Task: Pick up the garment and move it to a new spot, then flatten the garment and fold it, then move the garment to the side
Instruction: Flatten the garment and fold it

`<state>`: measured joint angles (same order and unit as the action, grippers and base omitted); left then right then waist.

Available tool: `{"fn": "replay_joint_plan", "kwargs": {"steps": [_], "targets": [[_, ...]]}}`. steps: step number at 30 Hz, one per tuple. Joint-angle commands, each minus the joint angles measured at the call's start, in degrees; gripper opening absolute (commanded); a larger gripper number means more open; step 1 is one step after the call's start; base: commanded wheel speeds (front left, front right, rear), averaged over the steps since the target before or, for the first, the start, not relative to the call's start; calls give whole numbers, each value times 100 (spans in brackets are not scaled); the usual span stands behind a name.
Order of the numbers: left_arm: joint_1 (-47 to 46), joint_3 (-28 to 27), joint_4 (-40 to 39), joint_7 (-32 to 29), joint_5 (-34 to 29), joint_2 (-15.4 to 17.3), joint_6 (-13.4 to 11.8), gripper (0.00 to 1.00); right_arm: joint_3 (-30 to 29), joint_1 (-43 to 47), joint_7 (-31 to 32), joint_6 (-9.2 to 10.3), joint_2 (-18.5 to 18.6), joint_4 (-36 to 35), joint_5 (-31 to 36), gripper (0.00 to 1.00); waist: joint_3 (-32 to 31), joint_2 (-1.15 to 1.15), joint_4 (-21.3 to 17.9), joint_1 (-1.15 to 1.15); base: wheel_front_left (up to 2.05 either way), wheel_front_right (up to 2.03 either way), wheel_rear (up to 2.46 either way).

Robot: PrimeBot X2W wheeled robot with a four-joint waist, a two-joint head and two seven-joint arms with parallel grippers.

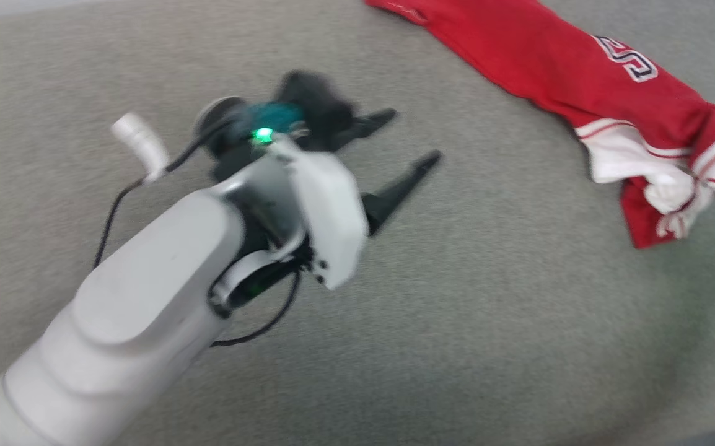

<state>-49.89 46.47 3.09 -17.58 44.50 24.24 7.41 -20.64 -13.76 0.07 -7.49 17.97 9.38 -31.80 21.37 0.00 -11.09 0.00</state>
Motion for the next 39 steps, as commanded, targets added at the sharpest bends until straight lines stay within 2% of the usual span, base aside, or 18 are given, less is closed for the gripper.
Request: {"fn": "replay_joint_plan", "kwargs": {"steps": [1, 6, 8, 12, 16, 19, 22, 30, 39], "targets": [[-168, 147, 51, -206, 139, -21, 11, 100, 49, 42, -61, -1, -76, -49, -17, 100, 69, 0, -264, 0, 0, 0, 0], [-1082, 951, 830, -1447, 828, -297, 0, 100, 444, 5, -277, -2, -362, -228, -82, 100, 325, 0, -840, 0, 0, 0, 0], [-1454, 1278, 1465, -1970, 1106, -551, 0, 100, 721, -98, -395, -1, -499, -187, -98, 100, 469, 0, -1179, 0, 0, 0, 0], [-1823, 1412, 2393, -2386, 1406, -982, 0, 100, 1076, -188, -573, -1, -687, -65, -141, 100, 691, 0, -1539, 0, 0, 0, 0], [-2083, 1288, 3356, -2444, 1612, -1510, -65, 100, 1376, -289, -763, -1, -804, 111, -204, 100, 830, 0, -1865, 0, 0, 0, 0], [-2238, 1180, 3978, -2344, 1668, -1755, -187, 100, 1575, -380, -902, -1, -868, 246, -257, 100, 907, 0, -2106, 0, 0, 0, 0], [-2416, 1182, 4447, -2225, 1690, -1965, -188, 100, 1617, -349, -1034, -2, -860, 359, -311, 100, 976, 0, -2152, 0, 0, 0, 0], [-2731, 1249, 5136, -2080, 1831, -2129, -142, 100, 1617, -203, -1241, -1, -894, 401, -371, 100, 1102, 0, -2183, 0, 0, 0, 0], [-2901, 1461, 4904, -1870, 2510, -2125, -333, 100, 1622, -167, -1334, -1, -981, 382, -405, 100, 1229, 0, -2221, 0, 0, 0, 0]]}}
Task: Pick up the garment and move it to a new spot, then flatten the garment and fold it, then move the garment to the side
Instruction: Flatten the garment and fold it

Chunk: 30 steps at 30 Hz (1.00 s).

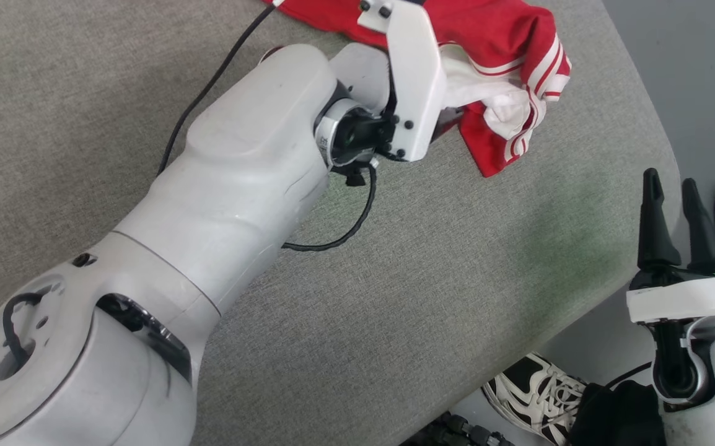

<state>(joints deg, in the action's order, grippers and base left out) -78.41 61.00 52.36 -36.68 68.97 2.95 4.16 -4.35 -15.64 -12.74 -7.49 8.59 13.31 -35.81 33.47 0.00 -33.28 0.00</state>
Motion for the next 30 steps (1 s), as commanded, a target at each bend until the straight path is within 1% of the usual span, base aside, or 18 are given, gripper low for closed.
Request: {"fn": "replay_joint_plan", "kwargs": {"steps": [1, 6, 8, 10, 12, 13, 14, 15, 16, 17, 18, 19, 20, 21, 23, 25, 26, 30], "targets": [[-80, 70, -48, 75, 109, 2, -32, 100, 2, 8, -62, -1, -60, -21, -11, 100, 50, 0, -3, 0, 0, 0, 0], [-161, 371, -15, 255, 245, 3, -112, 100, 63, 34, -116, -1, -137, -49, -24, 100, 160, 0, -18, 0, 0, 0, 0], [-210, 479, 28, 302, 300, 5, -105, 100, 52, 76, -134, -1, -169, -63, -48, 100, 210, 0, -22, 0, 0, 0, 0], [-258, 519, 73, 366, 427, 2, -142, 100, 29, 102, -159, -1, -187, -56, -40, 100, 240, 0, -29, 0, 0, 0, 0], [-281, 540, 80, 401, 554, -1, -156, 96, 4, 129, -176, -1, -203, -53, -53, 100, 249, 0, -35, 0, 0, 0, 0], [-307, 563, 68, 420, 617, -1, -163, 97, -10, 156, -176, -1, -213, -55, -53, 100, 255, 0, -38, 0, 0, 0, 0], [-317, 573, 56, 450, 706, 2, -175, 92, -20, 174, -186, -1, -229, -59, -50, 100, 261, 0, -40, 0, 0, 0, 0], [-329, 599, 37, 457, 782, 4, -199, 78, -26, 188, -193, -1, -243, -68, -45, 100, 268, 0, -43, 0, 0, 0, 0], [-360, 643, 21, 477, 828, 4, -209, 74, -29, 197, -193, -1, -253, -79, -43, 100, 274, 0, -44, 0, 0, 0, 0], [-388, 681, 7, 512, 861, 2, -222, 73, -31, 197, -198, -1, -257, -85, -41, 100, 282, 0, -45, 0, 0, 0, 0], [-402, 718, -3, 523, 913, 2, -242, 68, -33, 205, -204, -1, -259, -93, -42, 100, 292, 0, -46, 0, 0, 0, 0], [-409, 777, -10, 536, 940, 1, -239, 53, -36, 204, -209, -1, -265, -105, -46, 100, 303, 0, -47, 0, 0, 0, 0], [-427, 827, -6, 554, 969, 3, -238, 49, -41, 209, -213, -1, -270, -118, -51, 100, 316, 0, -47, 0, 0, 0, 0], [-432, 850, -5, 558, 1032, 4, -248, 48, -46, 221, -215, -1, -279, -134, -53, 100, 332, 0, -48, 0, 0, 0, 0], [-459, 920, -10, 564, 1098, 2, -245, 19, -62, 260, -220, -1, -298, -156, -59, 100, 361, 0, -50, 0, 0, 0, 0], [-456, 957, -6, 587, 1210, 2, -262, 13, -71, 300, -228, -1, -320, -186, -56, 100, 381, 0, -52, 0, 0, 0, 0], [-474, 985, -12, 591, 1210, 2, -261, 0, -75, 315, -230, -1, -331, -202, -58, 100, 394, 0, -52, 0, 0, 0, 0], [-499, 1073, 4, 608, 1318, 6, -222, 0, -104, 313, -244, -1, -361, -226, -50, 100, 420, 0, -53, 0, 0, 0, 0]]}}
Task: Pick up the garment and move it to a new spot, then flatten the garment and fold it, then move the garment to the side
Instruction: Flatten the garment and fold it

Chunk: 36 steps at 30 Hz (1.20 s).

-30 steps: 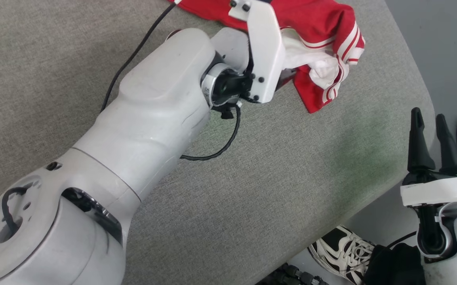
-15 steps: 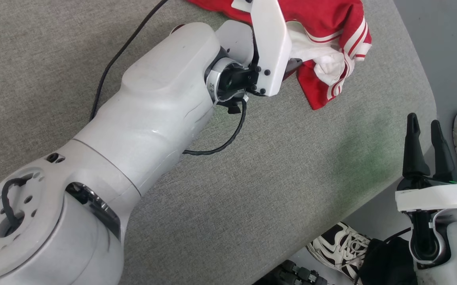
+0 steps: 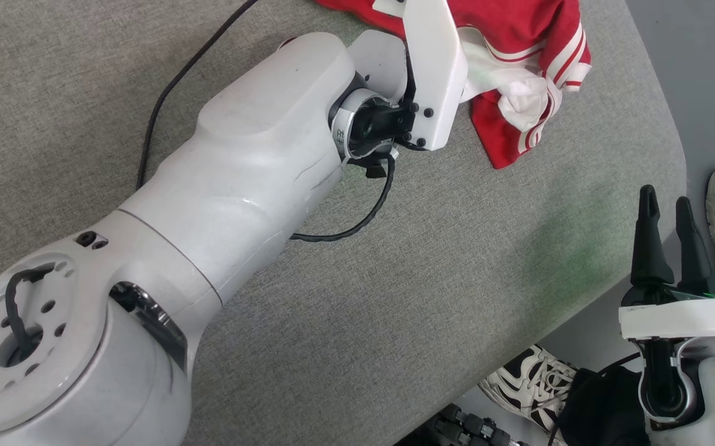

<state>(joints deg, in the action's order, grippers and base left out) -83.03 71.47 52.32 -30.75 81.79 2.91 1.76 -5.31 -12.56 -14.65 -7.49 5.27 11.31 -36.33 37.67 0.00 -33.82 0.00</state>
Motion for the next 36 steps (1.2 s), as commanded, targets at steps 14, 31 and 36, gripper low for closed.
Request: {"fn": "replay_joint_plan", "kwargs": {"steps": [14, 31, 36], "targets": [[-312, 118, 393, -89, 278, 5, 247, 0, 93, -226, 8, -1, 87, 78, 101, 100, -227, 0, 40, 0, 0, 0, 0], [-74, 185, 198, -628, 251, 10, 24, 100, 96, -133, -17, -1, 51, 124, -30, 100, -106, 0, 29, 0, 0, 0, 0], [-55, 191, 76, -544, 238, 10, -81, 100, 59, 7, -45, -1, -17, 58, -54, 100, -52, 0, 20, 0, 0, 0, 0]]}}
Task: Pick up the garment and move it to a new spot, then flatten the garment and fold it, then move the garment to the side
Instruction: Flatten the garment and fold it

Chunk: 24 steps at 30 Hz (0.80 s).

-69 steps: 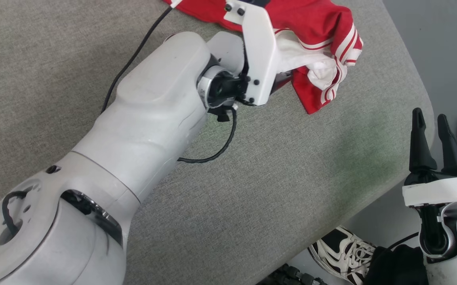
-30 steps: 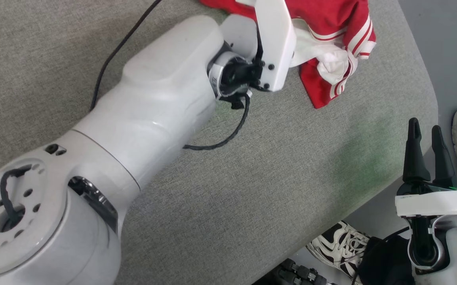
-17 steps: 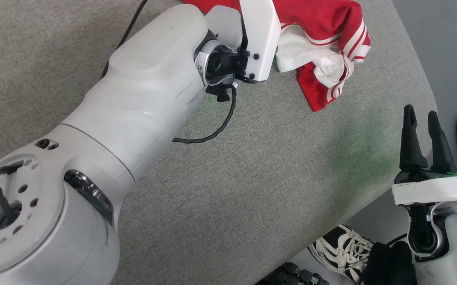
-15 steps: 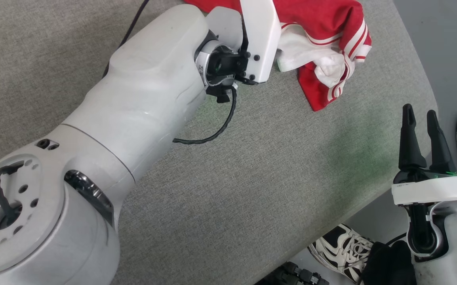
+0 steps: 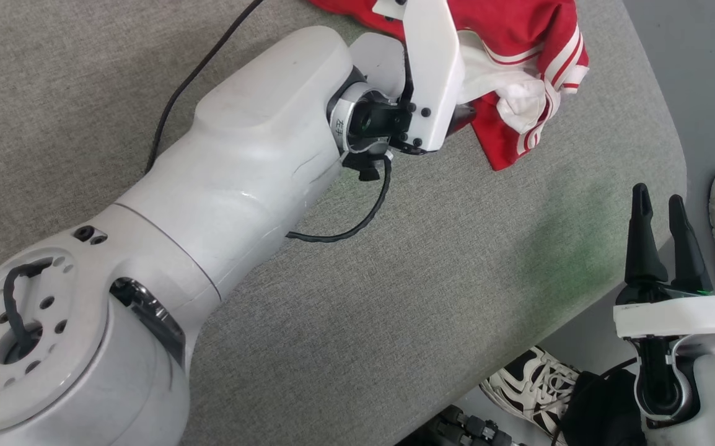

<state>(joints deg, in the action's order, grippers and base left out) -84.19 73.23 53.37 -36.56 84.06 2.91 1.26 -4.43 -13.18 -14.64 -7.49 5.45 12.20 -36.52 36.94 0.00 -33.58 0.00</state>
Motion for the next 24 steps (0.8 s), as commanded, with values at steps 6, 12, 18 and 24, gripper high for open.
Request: {"fn": "replay_joint_plan", "kwargs": {"steps": [6, 12, 18, 24], "targets": [[39, 19, -70, 387, 29, 16, -175, 100, -81, 187, -52, -1, -106, -96, -60, 100, 106, 0, -22, 0, 0, 0, 0], [60, 22, -81, 472, 235, 18, -238, 31, -121, 241, -58, -1, -154, -149, -50, 100, 141, 0, -27, 0, 0, 0, 0], [0, 24, -107, 556, 425, 19, -267, 0, -161, 262, -59, -1, -203, -169, -13, 100, 150, 0, -27, 0, 0, 0, 0], [-78, 23, -88, 575, 433, 19, -238, 0, -165, 182, -60, -1, -222, -147, 23, 100, 130, 0, -23, 0, 0, 0, 0]]}}
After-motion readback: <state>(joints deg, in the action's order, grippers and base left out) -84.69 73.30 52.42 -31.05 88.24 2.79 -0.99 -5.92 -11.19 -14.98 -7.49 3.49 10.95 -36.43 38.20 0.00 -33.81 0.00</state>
